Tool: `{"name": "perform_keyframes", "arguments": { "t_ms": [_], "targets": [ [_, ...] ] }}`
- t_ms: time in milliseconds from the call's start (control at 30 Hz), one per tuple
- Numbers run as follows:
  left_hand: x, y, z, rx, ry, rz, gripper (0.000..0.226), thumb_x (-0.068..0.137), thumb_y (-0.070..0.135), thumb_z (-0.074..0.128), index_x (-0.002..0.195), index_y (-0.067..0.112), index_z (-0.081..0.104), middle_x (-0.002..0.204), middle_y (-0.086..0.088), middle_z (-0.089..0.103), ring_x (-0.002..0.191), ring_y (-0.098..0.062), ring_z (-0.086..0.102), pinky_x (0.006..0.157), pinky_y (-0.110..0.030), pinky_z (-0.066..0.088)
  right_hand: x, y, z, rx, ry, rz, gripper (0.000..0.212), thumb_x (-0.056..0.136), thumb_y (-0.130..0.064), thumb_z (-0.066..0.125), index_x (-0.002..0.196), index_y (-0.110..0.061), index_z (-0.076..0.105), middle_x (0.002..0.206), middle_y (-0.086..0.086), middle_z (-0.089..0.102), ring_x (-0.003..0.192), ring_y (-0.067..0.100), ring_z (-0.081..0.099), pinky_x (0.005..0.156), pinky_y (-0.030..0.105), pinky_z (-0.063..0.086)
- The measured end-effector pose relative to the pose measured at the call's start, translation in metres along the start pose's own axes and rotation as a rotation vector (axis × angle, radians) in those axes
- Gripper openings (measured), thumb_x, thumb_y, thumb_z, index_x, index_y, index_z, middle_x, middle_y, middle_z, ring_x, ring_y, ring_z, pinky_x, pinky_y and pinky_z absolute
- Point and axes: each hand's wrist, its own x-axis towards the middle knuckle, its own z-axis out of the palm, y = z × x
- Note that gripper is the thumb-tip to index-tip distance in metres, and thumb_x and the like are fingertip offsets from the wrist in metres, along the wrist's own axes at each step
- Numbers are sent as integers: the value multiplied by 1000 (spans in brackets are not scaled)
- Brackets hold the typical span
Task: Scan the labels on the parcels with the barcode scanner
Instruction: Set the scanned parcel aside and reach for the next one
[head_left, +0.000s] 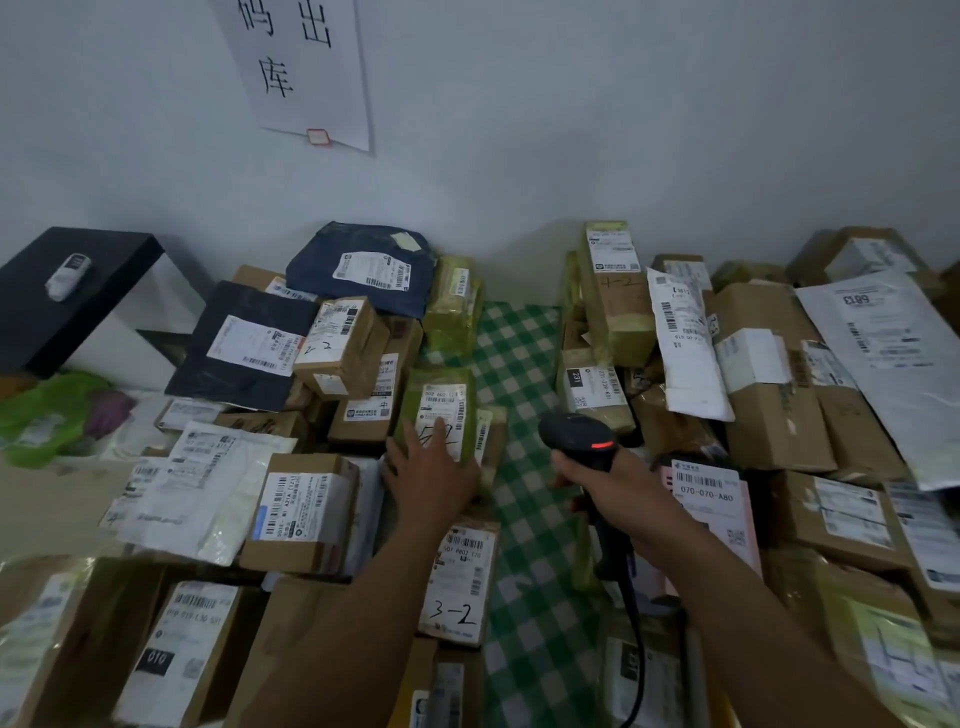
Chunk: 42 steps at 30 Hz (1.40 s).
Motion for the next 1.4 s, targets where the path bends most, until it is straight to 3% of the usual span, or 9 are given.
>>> {"name": "perform_keyframes", "arguments": {
  "t_ms": [267, 367, 467, 667, 800, 1000, 1167, 1267, 1400],
  "targets": [
    [0, 15, 12, 16, 71, 143, 75, 98, 39, 51, 162, 20, 18, 170, -15, 8, 157, -37, 0, 125, -51, -4, -11, 10, -11, 81, 53, 2, 32, 96, -35, 71, 126, -25, 68, 90, -1, 79, 68, 13, 67, 67, 30, 51],
    [5, 31, 28, 109, 92, 479, 50, 98, 22, 55, 146, 20, 44, 157, -7, 40, 150, -29, 30, 125, -46, 24, -14, 12, -16, 83, 77, 10, 30, 96, -35, 72, 124, -24, 69, 89, 0, 79, 64, 12, 66, 63, 29, 51],
    [11, 48, 35, 120, -209, 500, 29, 100, 15, 56, 129, 14, 55, 135, -10, 57, 118, -23, 59, 104, -38, 50, -12, 9, -18, 74, 81, 20, 26, 96, -33, 71, 120, -22, 71, 87, -1, 78, 61, 10, 66, 62, 28, 51],
    [21, 51, 58, 263, -434, 472, 66, 109, 36, 39, 159, -1, 18, 169, -20, 8, 157, -35, 6, 126, -47, 4, -12, 8, -24, 98, 92, 25, 10, 97, -30, 70, 106, -24, 72, 92, 4, 77, 62, 12, 63, 63, 28, 49],
    [20, 55, 60, 340, -401, 442, 56, 108, 30, 38, 152, -4, 31, 164, -24, 22, 153, -36, 19, 126, -46, 8, -18, 14, -30, 141, 108, 37, 14, 95, -31, 71, 108, -24, 73, 96, 9, 77, 67, 15, 64, 66, 31, 50],
    [5, 73, 55, -41, -289, 425, 18, 105, 20, 47, 97, 13, 61, 98, -4, 63, 92, -22, 61, 83, -31, 49, -31, 21, -42, 195, 150, 20, 13, 98, -28, 68, 111, -32, 67, 91, 6, 77, 66, 12, 65, 63, 27, 52],
    [-6, 113, 48, -620, -391, 250, 39, 103, 45, 52, 130, 18, 62, 116, 11, 60, 106, -15, 61, 80, -21, 49, -35, 29, -52, 245, 198, 32, 21, 98, -28, 69, 119, -24, 69, 93, 10, 78, 66, 15, 64, 62, 29, 50],
    [2, 141, 52, -833, -446, 151, 60, 89, 64, 62, 134, 24, 63, 129, 7, 67, 117, -17, 64, 98, -39, 55, -35, 30, -56, 257, 230, 32, 19, 99, -27, 68, 117, -21, 70, 83, 4, 77, 64, 15, 63, 60, 29, 49],
    [11, 161, 55, -889, -381, 24, 44, 95, 36, 71, 136, 22, 60, 130, 2, 67, 118, -19, 63, 104, -40, 52, -37, 31, -61, 237, 246, 22, 20, 98, -28, 68, 117, -22, 69, 80, -1, 76, 67, 14, 64, 62, 27, 51]
  ]
}}
